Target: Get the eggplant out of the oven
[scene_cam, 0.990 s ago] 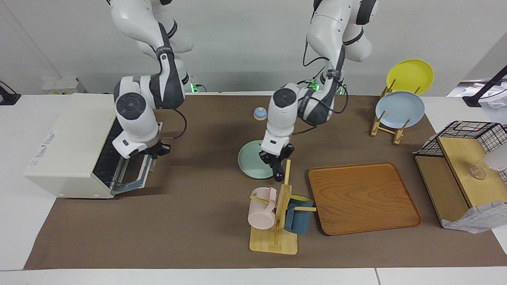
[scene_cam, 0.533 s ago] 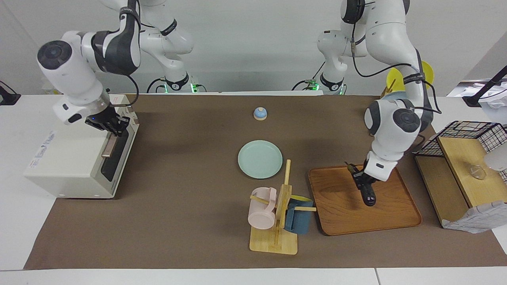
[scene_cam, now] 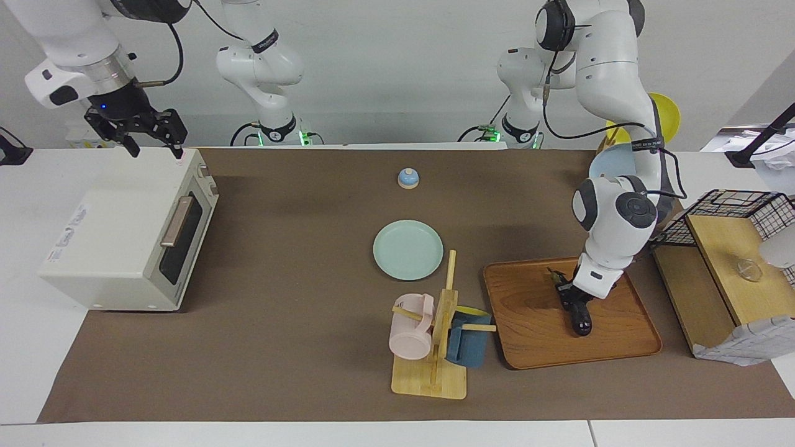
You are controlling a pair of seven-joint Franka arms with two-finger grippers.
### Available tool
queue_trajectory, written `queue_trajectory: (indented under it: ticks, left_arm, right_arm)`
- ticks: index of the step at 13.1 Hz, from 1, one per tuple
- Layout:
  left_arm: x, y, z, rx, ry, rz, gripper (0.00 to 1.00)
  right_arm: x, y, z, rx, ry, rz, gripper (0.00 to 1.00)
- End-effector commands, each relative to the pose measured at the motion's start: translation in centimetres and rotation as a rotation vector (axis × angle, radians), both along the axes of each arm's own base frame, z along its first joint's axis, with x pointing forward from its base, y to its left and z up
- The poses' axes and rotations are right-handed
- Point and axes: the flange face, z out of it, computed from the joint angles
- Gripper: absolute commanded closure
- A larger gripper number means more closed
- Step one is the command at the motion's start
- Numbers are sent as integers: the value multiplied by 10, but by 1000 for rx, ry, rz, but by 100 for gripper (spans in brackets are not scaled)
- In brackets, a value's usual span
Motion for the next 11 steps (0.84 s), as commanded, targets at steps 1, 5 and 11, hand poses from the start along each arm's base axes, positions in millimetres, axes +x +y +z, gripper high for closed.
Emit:
queue_trajectory:
  ticks: [1, 5, 11]
  left_arm:
    - [-9, 27, 72, -12, -26, 32, 0]
    - [-31, 66, 205, -13, 65, 93, 0]
    - [-76, 66, 300, -12, 228, 56, 0]
  right_arm:
    - [4, -5, -6, 23, 10, 15, 0]
    - [6, 0, 2, 17, 16, 25, 0]
    - [5, 0, 1, 10, 20, 26, 0]
